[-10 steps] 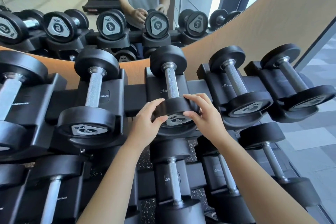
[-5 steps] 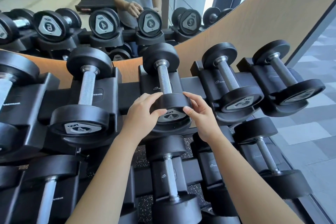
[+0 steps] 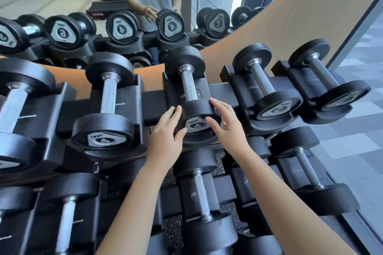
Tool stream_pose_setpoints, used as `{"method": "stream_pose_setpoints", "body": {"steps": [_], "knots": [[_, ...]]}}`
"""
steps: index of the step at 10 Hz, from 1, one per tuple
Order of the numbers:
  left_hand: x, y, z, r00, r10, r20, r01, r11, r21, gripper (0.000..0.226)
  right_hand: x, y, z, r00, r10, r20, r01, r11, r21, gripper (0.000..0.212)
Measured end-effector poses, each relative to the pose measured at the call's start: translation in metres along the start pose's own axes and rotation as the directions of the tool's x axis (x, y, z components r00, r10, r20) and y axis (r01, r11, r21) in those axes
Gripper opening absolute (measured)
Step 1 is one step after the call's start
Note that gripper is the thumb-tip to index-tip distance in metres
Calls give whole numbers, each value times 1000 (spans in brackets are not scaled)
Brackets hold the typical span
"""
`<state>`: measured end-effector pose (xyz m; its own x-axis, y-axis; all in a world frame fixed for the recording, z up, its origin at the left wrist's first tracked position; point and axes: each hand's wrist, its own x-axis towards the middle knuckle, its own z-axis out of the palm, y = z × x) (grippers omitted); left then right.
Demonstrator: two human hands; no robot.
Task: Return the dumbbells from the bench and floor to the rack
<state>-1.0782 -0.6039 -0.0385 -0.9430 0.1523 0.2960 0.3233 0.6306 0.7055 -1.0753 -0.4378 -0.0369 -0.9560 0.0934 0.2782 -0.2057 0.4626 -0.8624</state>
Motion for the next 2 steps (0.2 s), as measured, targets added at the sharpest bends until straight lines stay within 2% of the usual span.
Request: {"method": "stream_pose_setpoints", "body": {"steps": [1, 2], "knots": [[-16, 1, 0, 999, 32, 2, -32, 999, 34, 52, -15, -7, -4, 999, -4, -40, -3, 981, -193, 46], [-38, 13, 6, 993, 101, -52, -94, 987, 130, 48, -44, -14, -12, 992, 5, -126, -56, 911, -408, 41]]}}
